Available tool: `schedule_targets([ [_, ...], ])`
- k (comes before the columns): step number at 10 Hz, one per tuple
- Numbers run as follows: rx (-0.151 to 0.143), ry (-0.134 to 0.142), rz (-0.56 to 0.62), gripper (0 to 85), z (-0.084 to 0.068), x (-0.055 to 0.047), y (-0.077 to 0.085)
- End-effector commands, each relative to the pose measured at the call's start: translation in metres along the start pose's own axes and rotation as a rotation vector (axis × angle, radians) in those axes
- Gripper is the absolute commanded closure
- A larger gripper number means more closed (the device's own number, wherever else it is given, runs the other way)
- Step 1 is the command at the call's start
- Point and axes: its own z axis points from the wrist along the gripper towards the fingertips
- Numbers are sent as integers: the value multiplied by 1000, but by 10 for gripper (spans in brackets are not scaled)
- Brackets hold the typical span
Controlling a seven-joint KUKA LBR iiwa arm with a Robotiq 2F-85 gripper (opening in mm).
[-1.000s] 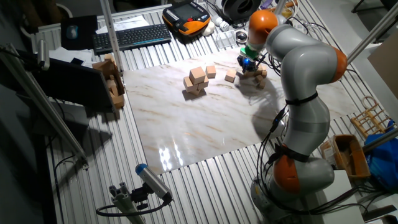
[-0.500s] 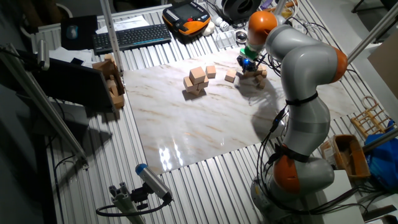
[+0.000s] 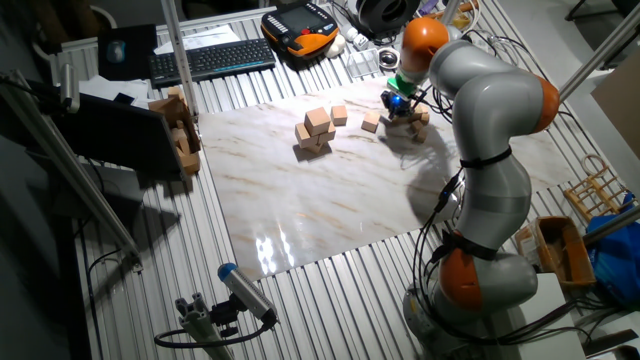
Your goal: Stack the blocks into a cross shape
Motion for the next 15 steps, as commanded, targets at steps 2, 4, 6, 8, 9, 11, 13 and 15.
schedule_targets([
  [2,0,6,1,850,1,2,-2],
  [4,13,7,-3,850,0,3,-6],
  [6,17,3,-16,850,0,3,-12],
  [8,17,1,-21,850,2,2,-13],
  [9,17,-5,-21,850,2,2,-13],
  [11,21,-17,-26,850,1,2,-12],
  [13,20,-19,-26,850,1,2,-12],
  [15,24,-31,-25,850,0,0,-11],
])
